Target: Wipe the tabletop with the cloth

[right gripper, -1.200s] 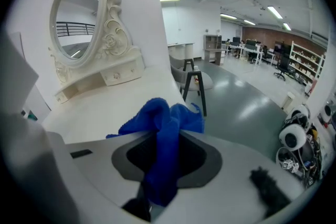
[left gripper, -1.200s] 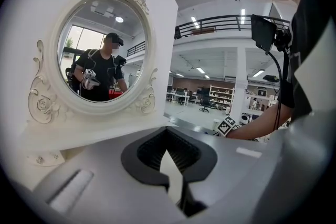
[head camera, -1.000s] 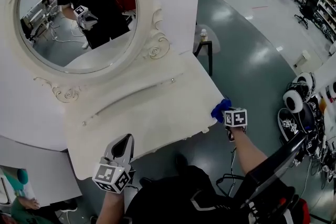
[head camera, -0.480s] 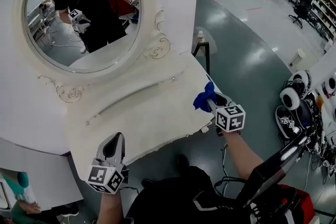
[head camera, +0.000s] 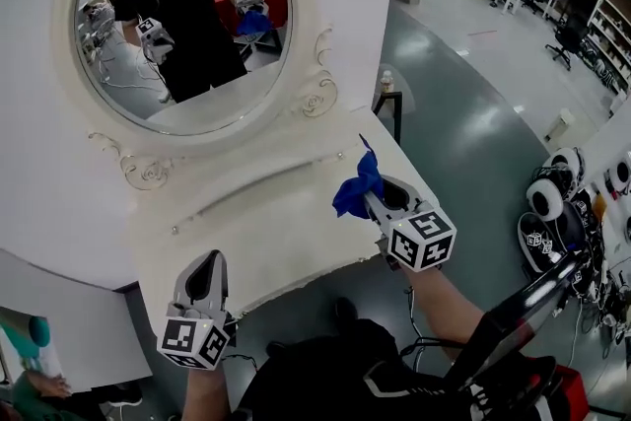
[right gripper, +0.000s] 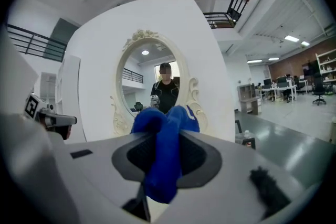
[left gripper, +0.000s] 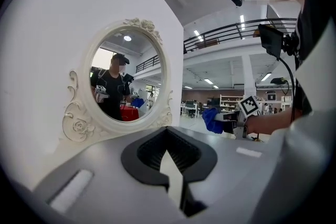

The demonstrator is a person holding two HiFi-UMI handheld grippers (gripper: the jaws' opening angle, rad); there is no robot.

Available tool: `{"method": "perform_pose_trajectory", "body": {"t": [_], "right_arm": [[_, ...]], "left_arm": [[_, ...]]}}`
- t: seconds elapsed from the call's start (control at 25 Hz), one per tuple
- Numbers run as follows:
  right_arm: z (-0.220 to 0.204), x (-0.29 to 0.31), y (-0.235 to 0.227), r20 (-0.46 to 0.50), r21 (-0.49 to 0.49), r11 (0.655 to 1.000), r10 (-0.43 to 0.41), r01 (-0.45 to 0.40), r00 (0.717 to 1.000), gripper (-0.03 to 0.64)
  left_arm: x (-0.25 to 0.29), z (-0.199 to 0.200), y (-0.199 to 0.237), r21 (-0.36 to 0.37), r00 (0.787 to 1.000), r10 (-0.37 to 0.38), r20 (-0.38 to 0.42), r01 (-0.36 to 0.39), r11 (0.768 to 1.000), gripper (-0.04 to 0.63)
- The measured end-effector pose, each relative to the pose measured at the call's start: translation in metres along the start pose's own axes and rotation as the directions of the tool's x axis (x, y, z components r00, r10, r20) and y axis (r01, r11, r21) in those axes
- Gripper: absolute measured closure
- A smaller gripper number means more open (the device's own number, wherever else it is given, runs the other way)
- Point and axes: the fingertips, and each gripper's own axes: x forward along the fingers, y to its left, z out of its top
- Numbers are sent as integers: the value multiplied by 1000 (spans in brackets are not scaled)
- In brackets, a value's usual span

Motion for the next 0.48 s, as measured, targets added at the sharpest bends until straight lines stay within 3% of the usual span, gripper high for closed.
{"method": "perform_pose_trajectory", "body": {"t": [0.48], "right_arm": [[19, 30, 82, 19, -88, 990, 110, -108, 994, 518]], "left_arm": [[-27, 14, 42, -6, 996, 79, 42, -79, 997, 589]]}}
